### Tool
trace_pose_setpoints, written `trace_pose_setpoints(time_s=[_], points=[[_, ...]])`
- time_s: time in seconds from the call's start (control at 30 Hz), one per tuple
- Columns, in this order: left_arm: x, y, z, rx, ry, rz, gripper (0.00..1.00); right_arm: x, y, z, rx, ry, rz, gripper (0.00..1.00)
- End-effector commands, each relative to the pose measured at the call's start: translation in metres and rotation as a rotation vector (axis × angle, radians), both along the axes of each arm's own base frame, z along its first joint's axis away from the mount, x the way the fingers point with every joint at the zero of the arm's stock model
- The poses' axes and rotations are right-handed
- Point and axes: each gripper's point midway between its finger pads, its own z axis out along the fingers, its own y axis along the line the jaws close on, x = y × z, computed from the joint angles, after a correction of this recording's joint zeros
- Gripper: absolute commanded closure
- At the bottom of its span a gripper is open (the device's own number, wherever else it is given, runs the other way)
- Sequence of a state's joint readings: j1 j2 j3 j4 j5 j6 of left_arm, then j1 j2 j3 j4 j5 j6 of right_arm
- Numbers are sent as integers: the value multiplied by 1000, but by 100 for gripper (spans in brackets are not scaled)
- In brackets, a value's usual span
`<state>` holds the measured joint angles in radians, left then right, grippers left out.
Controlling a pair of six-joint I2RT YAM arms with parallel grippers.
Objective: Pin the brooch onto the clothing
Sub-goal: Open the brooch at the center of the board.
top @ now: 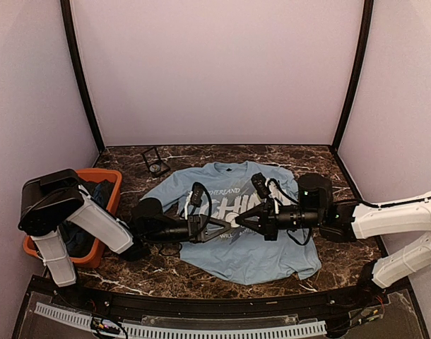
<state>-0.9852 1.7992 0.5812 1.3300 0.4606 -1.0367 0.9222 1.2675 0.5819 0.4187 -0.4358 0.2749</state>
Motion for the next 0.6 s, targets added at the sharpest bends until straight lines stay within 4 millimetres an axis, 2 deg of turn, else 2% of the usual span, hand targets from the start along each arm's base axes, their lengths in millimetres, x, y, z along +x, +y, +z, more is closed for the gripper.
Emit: trace_pose_setpoints(time_s=[0.0,0.37,0.57], points=[[-3,-2,23,-89,-39,-13,74,-4,0,8,29,-36,8,100],[-3,-2,28,-145,-26,-20,73,-6,-1,8,35,-35,12,100],[-3,0,37,-167,-50,-14,70,-6,-1,7,33,-21,8,100]])
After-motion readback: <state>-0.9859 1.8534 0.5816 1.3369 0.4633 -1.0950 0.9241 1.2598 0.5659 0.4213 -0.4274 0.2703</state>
